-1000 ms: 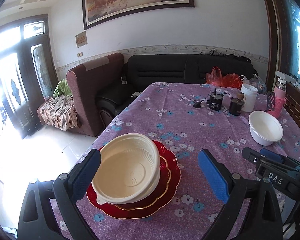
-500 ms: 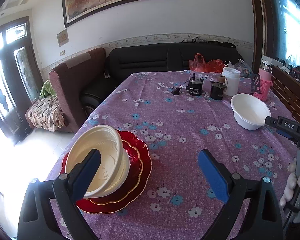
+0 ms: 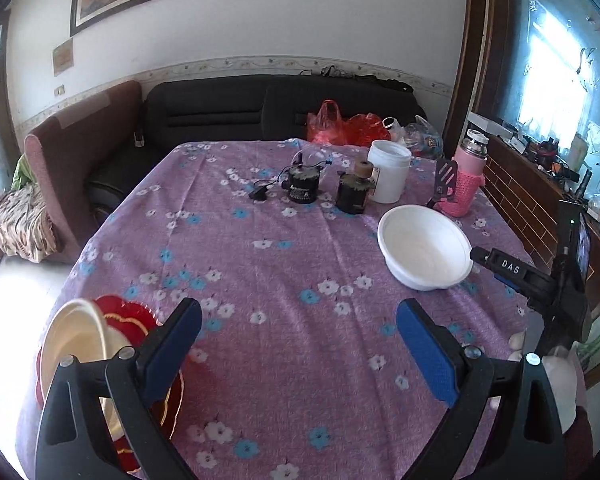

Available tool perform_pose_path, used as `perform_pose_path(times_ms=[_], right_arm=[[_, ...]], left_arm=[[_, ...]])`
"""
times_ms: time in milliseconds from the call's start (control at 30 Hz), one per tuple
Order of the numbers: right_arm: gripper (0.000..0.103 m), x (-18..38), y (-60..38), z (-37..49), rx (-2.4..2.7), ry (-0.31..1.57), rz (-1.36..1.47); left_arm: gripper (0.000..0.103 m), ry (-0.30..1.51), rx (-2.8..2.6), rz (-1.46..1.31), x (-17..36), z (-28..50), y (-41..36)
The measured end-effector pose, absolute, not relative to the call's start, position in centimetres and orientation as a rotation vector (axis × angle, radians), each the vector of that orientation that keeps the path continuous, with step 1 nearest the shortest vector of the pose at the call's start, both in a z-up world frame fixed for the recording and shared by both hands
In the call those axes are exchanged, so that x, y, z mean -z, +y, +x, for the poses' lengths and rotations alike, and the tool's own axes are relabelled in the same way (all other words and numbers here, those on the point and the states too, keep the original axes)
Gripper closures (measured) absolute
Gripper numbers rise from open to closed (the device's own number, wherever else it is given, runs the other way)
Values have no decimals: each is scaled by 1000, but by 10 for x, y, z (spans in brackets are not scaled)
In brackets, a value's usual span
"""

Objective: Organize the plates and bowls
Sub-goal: 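Withdraw the left tool and move it toward the large white bowl, then close the left tool on the rim of the large white bowl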

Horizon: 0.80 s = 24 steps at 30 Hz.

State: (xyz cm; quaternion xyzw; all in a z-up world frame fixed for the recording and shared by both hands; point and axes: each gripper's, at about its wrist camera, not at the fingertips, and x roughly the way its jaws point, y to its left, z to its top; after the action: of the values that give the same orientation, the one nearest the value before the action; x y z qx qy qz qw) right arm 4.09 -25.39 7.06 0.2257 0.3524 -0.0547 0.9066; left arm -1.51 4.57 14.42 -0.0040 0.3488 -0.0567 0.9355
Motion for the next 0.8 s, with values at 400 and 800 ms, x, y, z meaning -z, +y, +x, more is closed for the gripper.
perform_pose_path(times_ms=[400, 800], right_arm=[[39, -62, -253, 79, 97, 703, 348], [39, -32, -253, 97, 44, 782, 354]], left_arm=[[8, 808, 165, -6, -116, 91, -20], [10, 932, 161, -68, -71, 159, -49]])
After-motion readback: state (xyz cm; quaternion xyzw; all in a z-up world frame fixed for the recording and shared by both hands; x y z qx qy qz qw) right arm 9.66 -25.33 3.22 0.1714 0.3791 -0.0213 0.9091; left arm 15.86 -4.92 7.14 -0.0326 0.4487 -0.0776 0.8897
